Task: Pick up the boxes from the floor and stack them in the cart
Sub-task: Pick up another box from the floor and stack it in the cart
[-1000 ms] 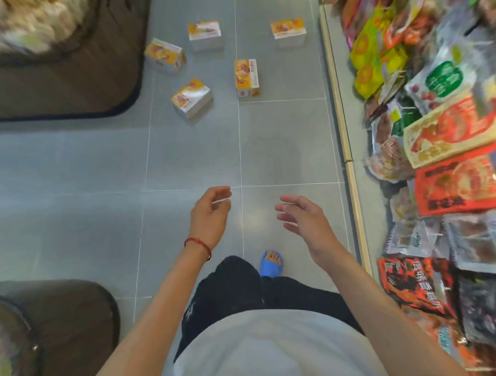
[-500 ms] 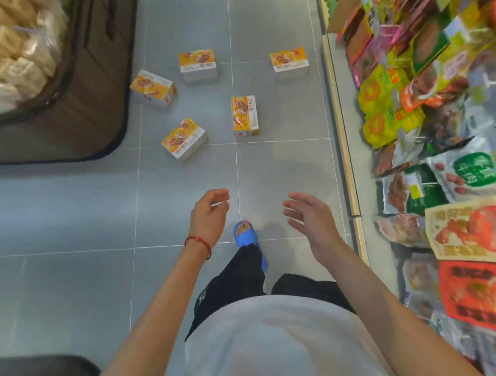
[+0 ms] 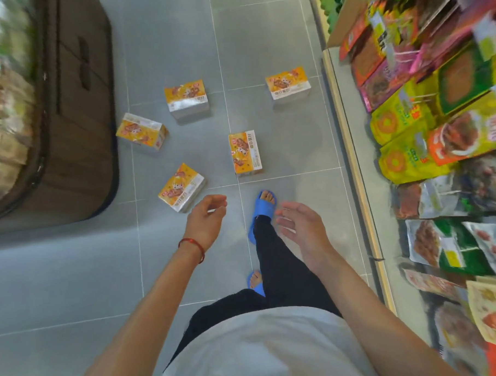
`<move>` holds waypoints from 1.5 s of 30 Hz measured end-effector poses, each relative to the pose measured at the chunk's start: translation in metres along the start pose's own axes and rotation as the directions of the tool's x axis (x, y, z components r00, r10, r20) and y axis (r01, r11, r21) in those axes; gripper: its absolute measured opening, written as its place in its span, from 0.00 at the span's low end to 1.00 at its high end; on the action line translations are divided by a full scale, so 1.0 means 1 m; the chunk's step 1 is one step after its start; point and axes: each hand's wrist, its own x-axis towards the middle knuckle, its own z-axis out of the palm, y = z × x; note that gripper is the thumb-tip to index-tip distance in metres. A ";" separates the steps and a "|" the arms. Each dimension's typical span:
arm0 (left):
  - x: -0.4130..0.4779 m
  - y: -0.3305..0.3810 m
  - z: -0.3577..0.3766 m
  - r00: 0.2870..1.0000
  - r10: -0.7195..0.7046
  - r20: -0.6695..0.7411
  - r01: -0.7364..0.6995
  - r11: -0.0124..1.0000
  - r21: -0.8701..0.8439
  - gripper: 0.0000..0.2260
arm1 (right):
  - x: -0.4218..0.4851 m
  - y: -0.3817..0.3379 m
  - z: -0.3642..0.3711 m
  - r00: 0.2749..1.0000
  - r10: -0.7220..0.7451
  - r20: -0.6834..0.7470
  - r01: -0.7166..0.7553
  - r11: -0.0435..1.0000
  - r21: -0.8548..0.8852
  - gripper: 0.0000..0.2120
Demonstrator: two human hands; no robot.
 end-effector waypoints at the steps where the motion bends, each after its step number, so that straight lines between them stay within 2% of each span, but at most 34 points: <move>1: 0.021 0.008 -0.002 1.000 -0.021 0.000 0.021 1.000 0.007 0.13 | 0.017 -0.014 0.007 1.000 0.010 0.002 -0.010 1.000 -0.008 0.07; 9: 0.159 0.046 0.006 0.979 -0.173 0.112 0.174 0.985 0.001 0.11 | 0.134 -0.103 0.049 0.995 0.064 -0.077 -0.075 0.987 -0.140 0.08; 19: 0.270 0.045 -0.010 0.911 -0.376 0.170 0.396 0.913 -0.103 0.11 | 0.221 -0.132 0.100 0.974 0.167 -0.152 -0.206 0.934 -0.293 0.06; 24: 0.314 0.050 -0.026 0.903 -0.405 0.141 0.426 0.886 -0.181 0.06 | 0.249 -0.154 0.129 0.982 0.170 -0.081 -0.188 0.893 -0.409 0.09; 28: 0.344 0.048 -0.024 0.874 -0.477 0.097 0.484 0.829 -0.280 0.09 | 0.295 -0.172 0.144 0.994 0.113 -0.004 -0.098 0.840 -0.533 0.11; 33: 0.371 0.040 0.000 0.807 -0.588 0.055 0.553 0.720 -0.420 0.11 | 0.365 -0.200 0.150 0.987 0.106 0.117 0.014 0.682 -0.732 0.12; 37: 0.391 0.029 0.034 0.689 -0.721 0.079 0.605 0.511 -0.610 0.07 | 0.426 -0.217 0.149 0.949 0.233 0.215 0.074 0.495 -0.866 0.08; 39: 0.398 0.022 0.063 0.642 -0.757 0.120 0.610 0.410 -0.678 0.09 | 0.461 -0.221 0.143 0.933 0.284 0.221 0.094 0.401 -0.911 0.09; 45: 0.423 -0.013 0.143 0.539 -0.823 0.178 0.651 0.273 -0.708 0.05 | 0.555 -0.207 0.139 0.925 0.335 0.181 0.100 0.246 -0.964 0.10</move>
